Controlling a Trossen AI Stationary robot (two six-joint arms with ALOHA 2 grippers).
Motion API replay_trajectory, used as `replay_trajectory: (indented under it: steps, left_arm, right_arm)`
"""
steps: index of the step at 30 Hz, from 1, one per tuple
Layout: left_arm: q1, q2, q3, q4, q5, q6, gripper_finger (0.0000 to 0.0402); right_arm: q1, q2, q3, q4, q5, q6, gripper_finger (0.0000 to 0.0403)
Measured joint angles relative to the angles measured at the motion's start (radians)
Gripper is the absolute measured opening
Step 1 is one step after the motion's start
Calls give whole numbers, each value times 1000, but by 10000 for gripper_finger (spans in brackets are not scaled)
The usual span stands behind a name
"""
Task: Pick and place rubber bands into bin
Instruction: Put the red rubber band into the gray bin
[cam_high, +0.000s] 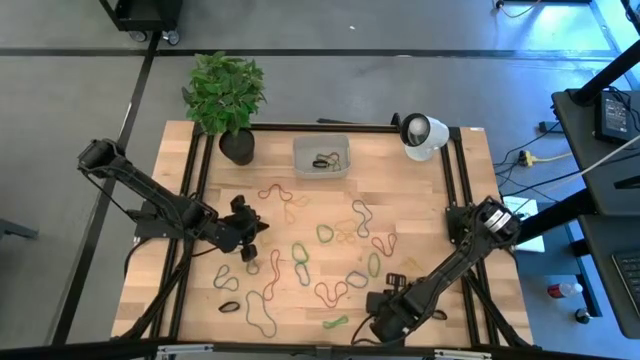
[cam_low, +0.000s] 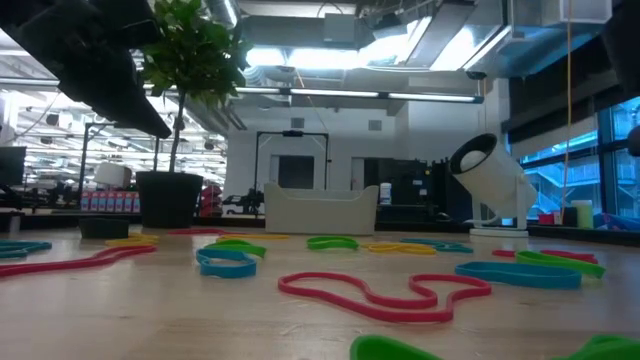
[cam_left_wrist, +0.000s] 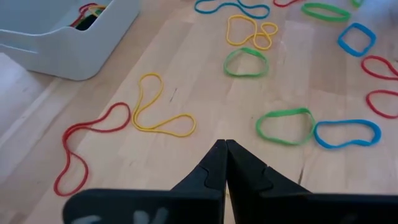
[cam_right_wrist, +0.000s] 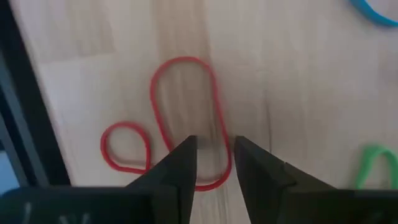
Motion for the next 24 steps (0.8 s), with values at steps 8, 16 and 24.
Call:
replay_trajectory:
  steps: [8,16,24]
  left_arm:
    - [0,0,0,3,-50,-35,3]
    - [0,0,0,2,-52,-37,3]
    - [0,0,0,5,-13,-44,3]
  right_arm:
    - [-1,6,23,-49,11,13,11]
    - [-10,10,222,-372,7,-47,2]
    - [-66,10,452,-715,132,-145,1]
